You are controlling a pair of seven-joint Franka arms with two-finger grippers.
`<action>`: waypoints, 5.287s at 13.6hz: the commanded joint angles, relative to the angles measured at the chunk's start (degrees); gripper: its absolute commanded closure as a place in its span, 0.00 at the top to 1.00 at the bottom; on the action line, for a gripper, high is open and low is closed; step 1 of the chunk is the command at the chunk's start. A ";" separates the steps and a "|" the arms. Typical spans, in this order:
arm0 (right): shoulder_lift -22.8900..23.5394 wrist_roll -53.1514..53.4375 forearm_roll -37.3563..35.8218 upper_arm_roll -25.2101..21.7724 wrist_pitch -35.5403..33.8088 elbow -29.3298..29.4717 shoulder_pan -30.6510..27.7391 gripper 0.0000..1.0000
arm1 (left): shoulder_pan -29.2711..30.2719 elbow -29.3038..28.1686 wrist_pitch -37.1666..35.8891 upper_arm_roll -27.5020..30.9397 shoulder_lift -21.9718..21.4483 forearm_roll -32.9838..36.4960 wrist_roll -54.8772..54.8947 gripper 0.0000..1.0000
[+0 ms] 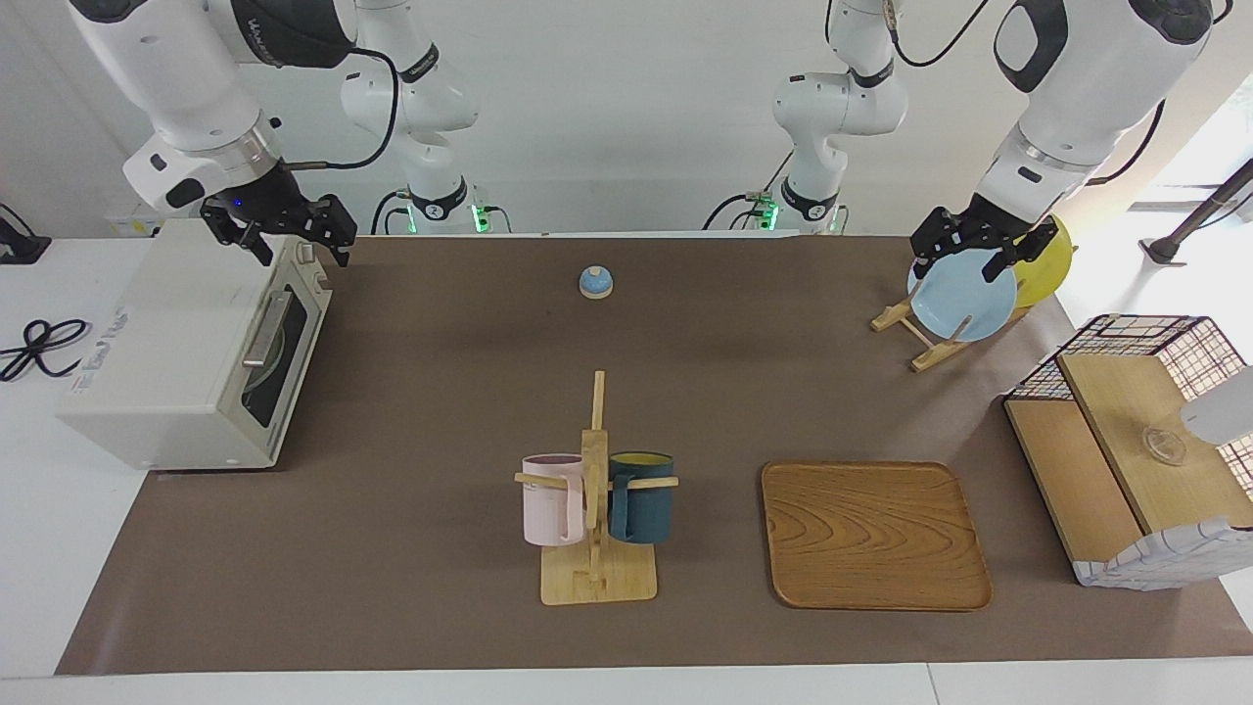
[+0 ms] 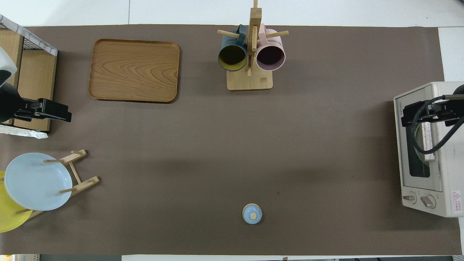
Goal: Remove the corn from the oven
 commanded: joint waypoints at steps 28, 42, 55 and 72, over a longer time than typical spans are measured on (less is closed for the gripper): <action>-4.63 0.71 -5.55 -0.76 23.66 -24.58 -10.13 0.00 | 0.52 0.72 -1.11 -0.33 0.02 0.10 0.04 1.00; -4.54 -3.06 -5.55 -0.76 25.76 -27.03 -11.80 0.00 | 0.52 0.81 -1.11 -0.33 -0.06 0.10 0.04 1.00; -4.01 -6.06 -4.41 -0.41 27.61 -30.20 -10.05 0.00 | 0.52 0.72 -1.03 -0.33 0.02 0.10 0.04 1.00; 3.46 -2.29 -3.44 -0.23 48.34 -38.19 -3.19 0.00 | 0.44 0.72 -1.03 -0.33 -0.06 0.10 0.04 1.00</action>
